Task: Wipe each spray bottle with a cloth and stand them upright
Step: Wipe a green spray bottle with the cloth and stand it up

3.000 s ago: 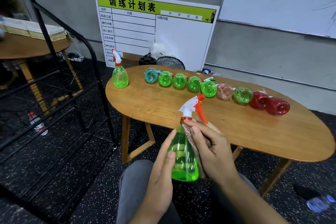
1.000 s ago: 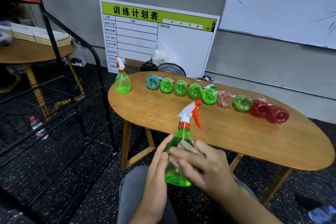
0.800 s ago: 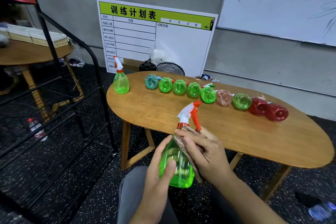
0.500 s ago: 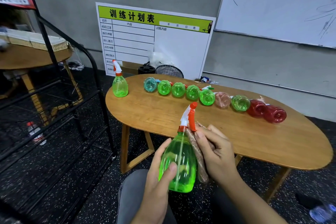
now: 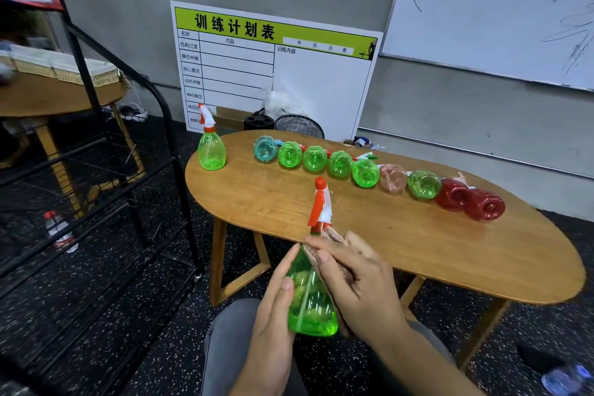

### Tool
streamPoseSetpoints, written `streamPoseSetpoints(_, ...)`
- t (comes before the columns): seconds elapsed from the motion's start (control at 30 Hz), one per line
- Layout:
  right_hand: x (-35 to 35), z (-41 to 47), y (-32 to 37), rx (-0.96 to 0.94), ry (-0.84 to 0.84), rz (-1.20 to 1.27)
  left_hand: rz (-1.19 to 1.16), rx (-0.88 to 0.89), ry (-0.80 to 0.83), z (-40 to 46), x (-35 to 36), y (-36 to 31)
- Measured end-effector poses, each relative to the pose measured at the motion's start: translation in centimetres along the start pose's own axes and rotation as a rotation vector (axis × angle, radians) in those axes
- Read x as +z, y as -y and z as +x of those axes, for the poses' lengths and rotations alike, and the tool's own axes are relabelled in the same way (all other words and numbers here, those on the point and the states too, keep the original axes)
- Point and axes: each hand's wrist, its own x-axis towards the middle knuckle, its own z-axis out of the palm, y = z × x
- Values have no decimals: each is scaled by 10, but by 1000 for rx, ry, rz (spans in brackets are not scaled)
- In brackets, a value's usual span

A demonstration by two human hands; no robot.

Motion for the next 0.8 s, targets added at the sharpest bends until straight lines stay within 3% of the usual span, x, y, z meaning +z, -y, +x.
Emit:
streamPoseSetpoints(0.23, -10, -38, 6, -564, 149, -250, -72, -20, 10, -4, 1, -15)
streamPoseSetpoints(0.33, -12, -41, 7, -664, 165, -287, -90, -10, 0, -3, 1, -17)
streamPoseSetpoints(0.43, -9, -30, 5, -553, 113, -253, -69, -2, -17, -2, 1, -13)
streamPoseSetpoints(0.57, -6, 5, 3, -157, -55, -68, -11, -1, -35, -1, 0, -6)
streamPoseSetpoints(0.63, -1, 14, 1, -57, -92, -32, -3, 8, -24, 1, -1, -3)
streamPoseSetpoints(0.8, 3, -7, 9, -208, -29, -96, -24, 3, -50, 1, 0, -2)
